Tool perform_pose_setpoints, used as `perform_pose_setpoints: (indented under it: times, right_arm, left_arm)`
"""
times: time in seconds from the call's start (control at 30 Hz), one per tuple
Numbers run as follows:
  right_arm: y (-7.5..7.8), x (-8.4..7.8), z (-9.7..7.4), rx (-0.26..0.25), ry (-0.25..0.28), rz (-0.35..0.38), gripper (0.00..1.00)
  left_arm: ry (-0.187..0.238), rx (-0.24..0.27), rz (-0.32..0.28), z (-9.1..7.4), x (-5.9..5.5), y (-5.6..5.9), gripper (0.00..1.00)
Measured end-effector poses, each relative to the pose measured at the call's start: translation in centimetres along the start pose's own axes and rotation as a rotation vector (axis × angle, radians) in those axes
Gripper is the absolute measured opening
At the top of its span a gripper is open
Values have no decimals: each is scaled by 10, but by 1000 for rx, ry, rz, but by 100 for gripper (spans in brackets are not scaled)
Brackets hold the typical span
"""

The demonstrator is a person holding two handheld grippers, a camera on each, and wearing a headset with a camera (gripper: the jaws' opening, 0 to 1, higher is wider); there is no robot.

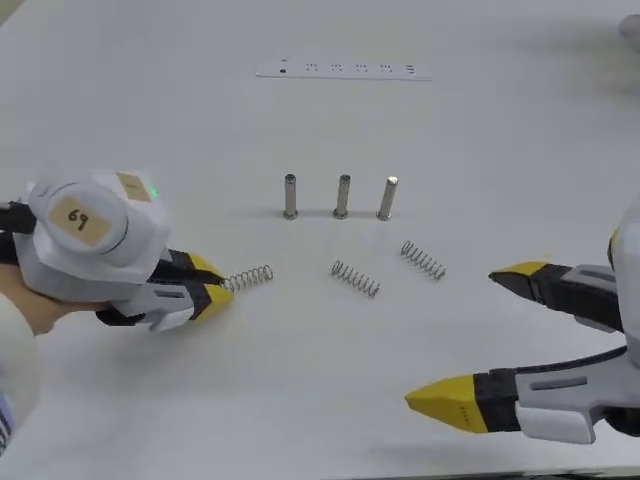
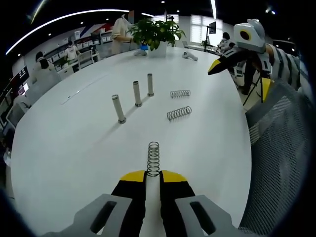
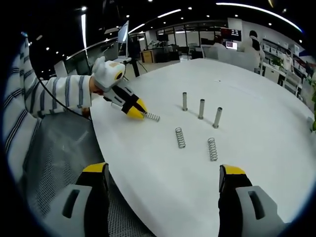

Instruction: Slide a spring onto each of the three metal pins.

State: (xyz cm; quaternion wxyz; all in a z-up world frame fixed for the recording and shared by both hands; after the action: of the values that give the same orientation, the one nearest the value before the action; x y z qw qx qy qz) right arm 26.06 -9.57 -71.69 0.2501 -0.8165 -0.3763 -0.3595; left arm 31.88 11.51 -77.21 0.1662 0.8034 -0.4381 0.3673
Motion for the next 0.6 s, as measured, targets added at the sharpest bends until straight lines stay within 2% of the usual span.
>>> perform_pose_setpoints:
  times: [0.2,0.3,0.47,0.6]
  right_arm:
    - [9,2,1,3,-17,-38,91]
    - [9,3,2,7,-18,-44,90]
    - [9,1,2,13,-26,-50,90]
    - [8,-1,1,18,-37,-57,90]
  left_arm:
    - [0,-4,4,0,0,0,0]
    - [15,4,-7,0,-2,-1,0]
    - [84,18,-30,-3,6,-3,0]
    - [94,17,-37,-4,7,-3,0]
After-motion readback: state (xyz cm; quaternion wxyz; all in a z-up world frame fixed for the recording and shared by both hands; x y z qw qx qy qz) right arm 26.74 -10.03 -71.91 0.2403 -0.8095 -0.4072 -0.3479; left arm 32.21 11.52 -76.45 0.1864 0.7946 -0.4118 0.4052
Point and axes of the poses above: the centre of the closed fingertips' face, and the gripper's own axes: z roughly forward along the fingers, y roughly to its right, x roughly out of its top, the point moved 3 cm from there along -z, roughly backward along the fingers, and after that the axes turned 2 degrees about y, right-handed, at the moved point
